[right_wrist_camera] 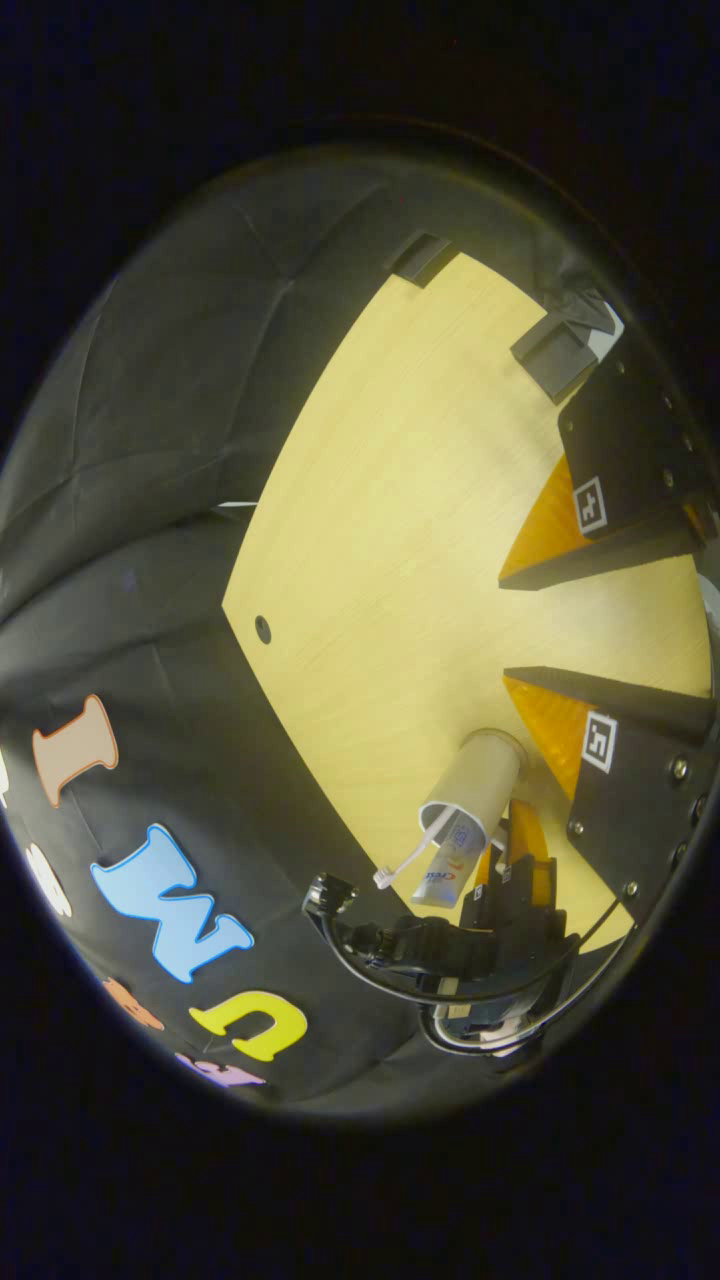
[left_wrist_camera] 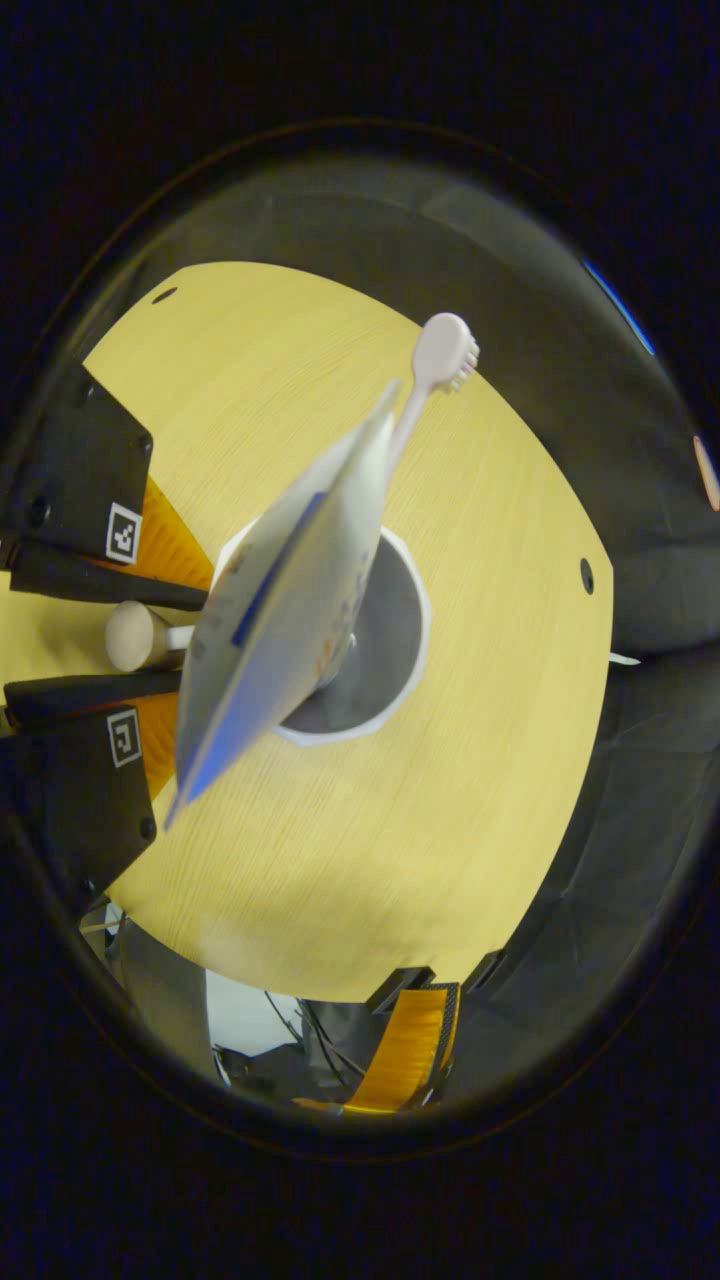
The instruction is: Put the toothbrush and toothpaste on the desktop into the cup, then pick up the cup and place it on the coaster on the desktop.
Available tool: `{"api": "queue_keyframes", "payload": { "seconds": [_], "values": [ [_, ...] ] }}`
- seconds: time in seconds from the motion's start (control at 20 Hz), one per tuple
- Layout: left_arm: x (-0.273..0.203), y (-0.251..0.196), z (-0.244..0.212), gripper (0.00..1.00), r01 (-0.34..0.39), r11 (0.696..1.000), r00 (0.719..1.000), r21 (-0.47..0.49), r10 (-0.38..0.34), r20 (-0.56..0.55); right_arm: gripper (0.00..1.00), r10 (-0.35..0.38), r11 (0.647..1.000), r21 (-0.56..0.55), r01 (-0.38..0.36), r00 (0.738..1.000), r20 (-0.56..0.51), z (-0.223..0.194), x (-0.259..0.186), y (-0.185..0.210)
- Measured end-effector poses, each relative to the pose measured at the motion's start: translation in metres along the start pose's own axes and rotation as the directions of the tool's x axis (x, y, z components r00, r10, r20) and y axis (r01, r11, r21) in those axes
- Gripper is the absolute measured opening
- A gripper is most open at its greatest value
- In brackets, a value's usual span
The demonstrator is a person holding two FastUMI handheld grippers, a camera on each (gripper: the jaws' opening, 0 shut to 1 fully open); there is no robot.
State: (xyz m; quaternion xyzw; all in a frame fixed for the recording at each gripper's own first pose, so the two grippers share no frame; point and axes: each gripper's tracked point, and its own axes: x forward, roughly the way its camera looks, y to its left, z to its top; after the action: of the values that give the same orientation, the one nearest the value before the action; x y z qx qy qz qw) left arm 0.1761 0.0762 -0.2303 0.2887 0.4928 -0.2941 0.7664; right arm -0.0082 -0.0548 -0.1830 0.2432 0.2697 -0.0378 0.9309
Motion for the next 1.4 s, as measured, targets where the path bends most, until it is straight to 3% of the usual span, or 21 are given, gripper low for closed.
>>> {"api": "queue_keyframes", "payload": {
  "seconds": [0.05, 0.15, 0.2, 0.3, 0.35, 0.45, 0.55, 0.6, 0.85, 1.05, 1.2, 1.4],
  "values": [
    [-0.002, 0.000, -0.001, 0.36, 0.000, 1.000, 1.000, -0.007, 0.000, 0.003, 0.61, 0.003, 1.000, -0.003, -0.003, 1.000, -0.001, 0.000, 0.000, 0.000],
    [-0.006, -0.001, -0.004, 0.48, -0.001, 1.000, 1.000, -0.022, 0.001, 0.003, 0.61, 0.010, 1.000, -0.010, -0.010, 1.000, -0.006, 0.000, 0.002, 0.004],
    [-0.008, 0.000, -0.006, 0.60, -0.010, 1.000, 1.000, -0.029, 0.010, 0.005, 0.50, 0.015, 1.000, -0.014, -0.015, 1.000, -0.009, 0.000, 0.003, 0.005],
    [-0.015, -0.002, -0.010, 0.73, -0.002, 0.998, 1.000, -0.056, 0.003, 0.019, 0.44, 0.027, 0.999, -0.026, -0.027, 1.000, -0.014, -0.001, 0.005, 0.012],
    [-0.017, -0.003, -0.012, 0.75, 0.000, 0.997, 1.000, -0.073, 0.002, 0.028, 0.50, 0.032, 0.999, -0.035, -0.033, 0.999, -0.018, -0.002, 0.005, 0.014],
    [-0.023, 0.000, -0.014, 0.85, -0.010, 0.994, 0.999, -0.106, 0.015, 0.042, 0.50, 0.044, 0.998, -0.051, -0.045, 0.999, -0.028, -0.005, 0.006, 0.020],
    [-0.030, 0.005, -0.016, 0.85, -0.032, 0.989, 0.997, -0.145, 0.041, 0.062, 0.55, 0.052, 0.996, -0.069, -0.055, 0.998, -0.038, -0.009, 0.007, 0.025],
    [-0.034, 0.009, -0.019, 0.85, -0.044, 0.986, 0.996, -0.162, 0.056, 0.072, 0.50, 0.058, 0.995, -0.078, -0.061, 0.997, -0.043, -0.010, 0.008, 0.028],
    [-0.052, 0.023, -0.049, 0.94, -0.072, 0.971, 0.985, -0.229, 0.105, 0.136, 0.50, 0.090, 0.987, -0.124, -0.098, 0.993, -0.070, -0.018, 0.010, 0.044],
    [-0.069, 0.035, -0.083, 0.94, -0.107, 0.951, 0.978, -0.290, 0.154, 0.142, 0.50, 0.130, 0.975, -0.171, -0.145, 0.987, -0.096, -0.025, 0.012, 0.067],
    [-0.086, 0.040, -0.093, 0.93, -0.144, 0.919, 0.965, -0.368, 0.213, 0.152, 0.50, 0.165, 0.957, -0.221, -0.185, 0.981, -0.105, -0.028, 0.011, 0.087],
    [-0.119, 0.055, -0.093, 0.93, -0.200, 0.859, 0.917, -0.470, 0.334, 0.219, 0.50, 0.227, 0.926, -0.289, -0.243, 0.970, -0.091, -0.019, 0.004, 0.125]
  ]
}}
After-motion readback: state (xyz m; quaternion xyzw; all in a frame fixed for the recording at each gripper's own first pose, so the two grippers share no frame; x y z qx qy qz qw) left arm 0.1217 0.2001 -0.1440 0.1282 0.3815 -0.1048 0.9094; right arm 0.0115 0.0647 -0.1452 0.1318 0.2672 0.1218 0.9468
